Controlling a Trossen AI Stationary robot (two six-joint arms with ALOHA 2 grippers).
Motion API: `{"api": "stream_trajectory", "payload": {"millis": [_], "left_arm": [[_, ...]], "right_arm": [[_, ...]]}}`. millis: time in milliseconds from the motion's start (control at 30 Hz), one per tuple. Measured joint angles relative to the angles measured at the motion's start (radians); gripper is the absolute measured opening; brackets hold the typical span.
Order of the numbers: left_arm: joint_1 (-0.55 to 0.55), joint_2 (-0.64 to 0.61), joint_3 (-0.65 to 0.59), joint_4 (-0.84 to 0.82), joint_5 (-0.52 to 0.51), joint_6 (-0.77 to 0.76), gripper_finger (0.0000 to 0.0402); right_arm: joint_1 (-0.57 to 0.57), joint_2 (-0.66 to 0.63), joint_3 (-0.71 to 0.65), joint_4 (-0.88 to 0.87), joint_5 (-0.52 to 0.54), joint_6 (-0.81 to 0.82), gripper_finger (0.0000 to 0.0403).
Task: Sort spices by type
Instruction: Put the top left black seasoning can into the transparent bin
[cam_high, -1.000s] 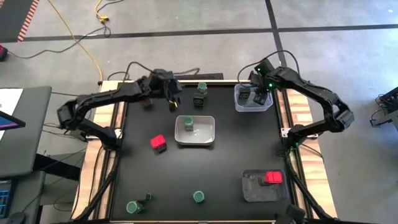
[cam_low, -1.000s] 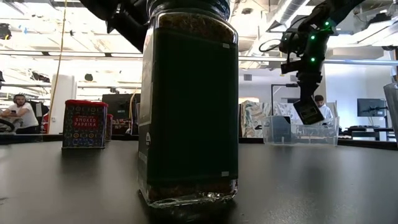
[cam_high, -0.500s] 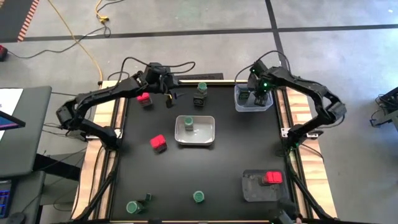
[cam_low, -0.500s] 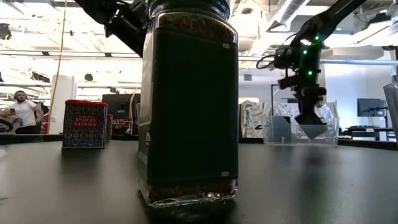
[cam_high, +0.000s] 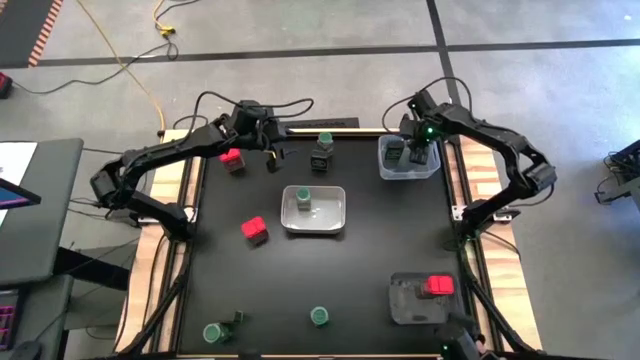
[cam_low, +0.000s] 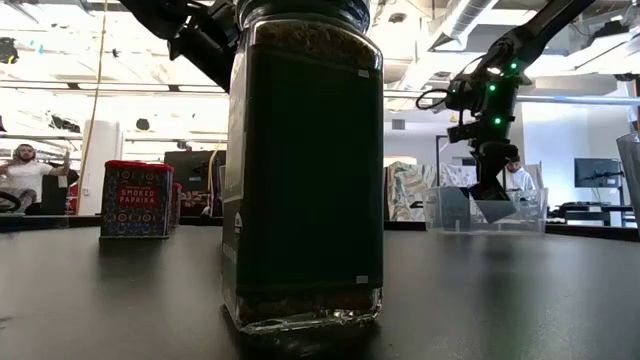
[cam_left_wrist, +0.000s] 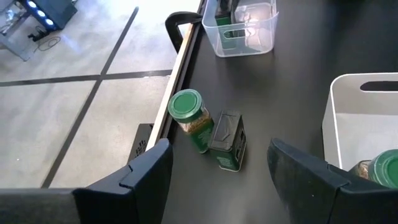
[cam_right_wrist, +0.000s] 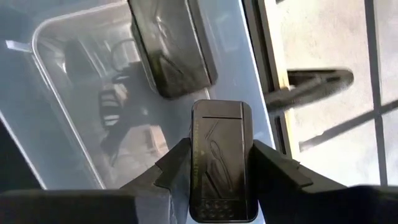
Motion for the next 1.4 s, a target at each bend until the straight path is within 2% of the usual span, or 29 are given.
{"api": "stream_trajectory", "payload": {"millis": [767,1400], "left_arm": [[-0.018,0.000,0.000,0.000,0.000,0.003,0.0249],[-0.025,0.000,0.000,-0.002,-0.001,-0.006,0.0249]], "right_arm": [[0.000,0.003,0.000,-0.004,-0.004,-0.010,0.0171],[0.000,0.003,0.000,-0.002,-0.005,-0.003,0.0189]]}}
